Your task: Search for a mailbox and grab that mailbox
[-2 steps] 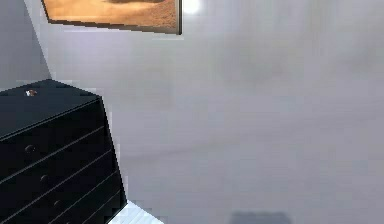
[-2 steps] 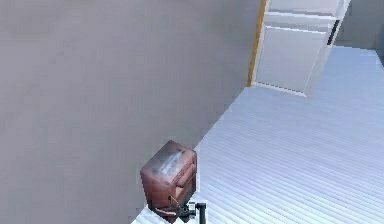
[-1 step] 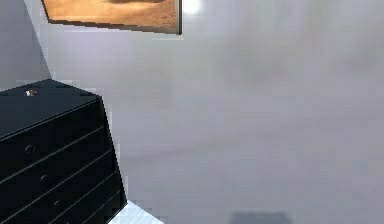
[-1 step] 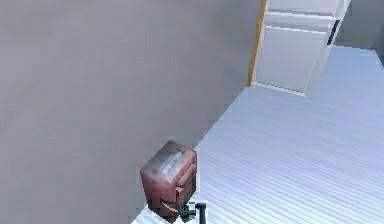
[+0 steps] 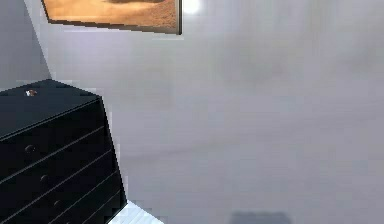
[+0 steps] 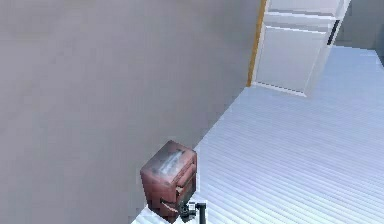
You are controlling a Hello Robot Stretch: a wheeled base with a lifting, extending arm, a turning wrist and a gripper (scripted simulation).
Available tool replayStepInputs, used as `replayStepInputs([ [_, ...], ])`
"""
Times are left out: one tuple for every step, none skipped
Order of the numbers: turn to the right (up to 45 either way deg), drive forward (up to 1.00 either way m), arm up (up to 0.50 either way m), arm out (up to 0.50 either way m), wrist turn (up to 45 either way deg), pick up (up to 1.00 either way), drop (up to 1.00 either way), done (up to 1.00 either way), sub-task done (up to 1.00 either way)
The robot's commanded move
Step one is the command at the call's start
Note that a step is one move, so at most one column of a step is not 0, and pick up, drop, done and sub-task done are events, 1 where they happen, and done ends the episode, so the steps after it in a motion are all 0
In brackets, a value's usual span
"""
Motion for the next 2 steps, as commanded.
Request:
replayStepInputs([
  [0.0, 0.00, 0.10, 0.00, 0.0, 0.00, 0.00, 0.00, 0.00],
  [0.0, 0.00, 0.00, 0.00, 0.0, 0.00, 0.00, 1.00, 0.00],
])
